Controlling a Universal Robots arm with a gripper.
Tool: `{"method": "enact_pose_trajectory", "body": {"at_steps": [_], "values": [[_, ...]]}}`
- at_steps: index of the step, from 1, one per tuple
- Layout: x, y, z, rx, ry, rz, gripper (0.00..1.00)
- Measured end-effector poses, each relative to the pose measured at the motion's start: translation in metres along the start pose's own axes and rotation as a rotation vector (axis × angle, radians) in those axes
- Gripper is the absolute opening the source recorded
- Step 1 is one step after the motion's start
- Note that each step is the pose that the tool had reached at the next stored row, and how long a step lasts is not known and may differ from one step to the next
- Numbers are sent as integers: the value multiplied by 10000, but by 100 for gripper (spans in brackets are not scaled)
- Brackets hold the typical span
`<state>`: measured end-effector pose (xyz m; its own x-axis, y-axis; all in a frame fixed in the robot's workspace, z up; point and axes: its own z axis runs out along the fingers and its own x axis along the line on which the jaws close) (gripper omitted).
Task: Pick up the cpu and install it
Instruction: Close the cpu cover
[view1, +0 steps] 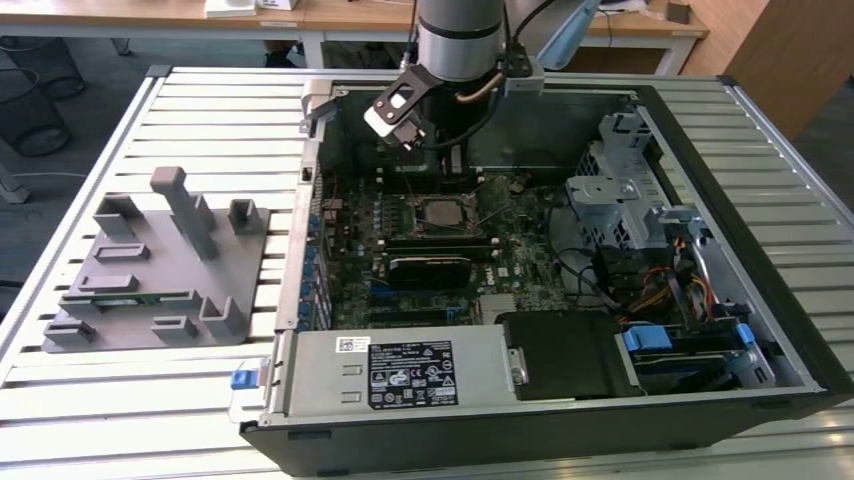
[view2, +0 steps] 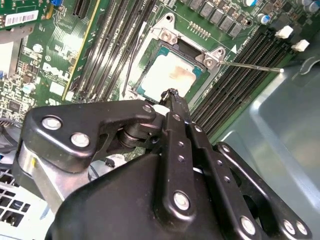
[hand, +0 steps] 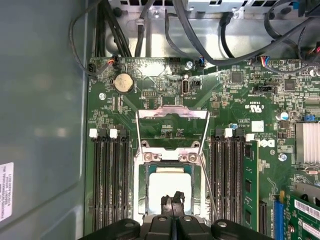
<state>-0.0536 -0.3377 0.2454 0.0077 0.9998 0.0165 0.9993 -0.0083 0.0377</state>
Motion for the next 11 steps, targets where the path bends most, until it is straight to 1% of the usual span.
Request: {"method": "enact_pose_trajectory", "body": {"at_steps": [3, 6, 9, 11], "values": [[1, 1, -37, -1, 0, 1, 11], [2, 4, -97, -15, 1, -1, 11], [3, 4, -151, -48, 1, 1, 11], [2, 5, -170, -55, 1, -1, 11]]}}
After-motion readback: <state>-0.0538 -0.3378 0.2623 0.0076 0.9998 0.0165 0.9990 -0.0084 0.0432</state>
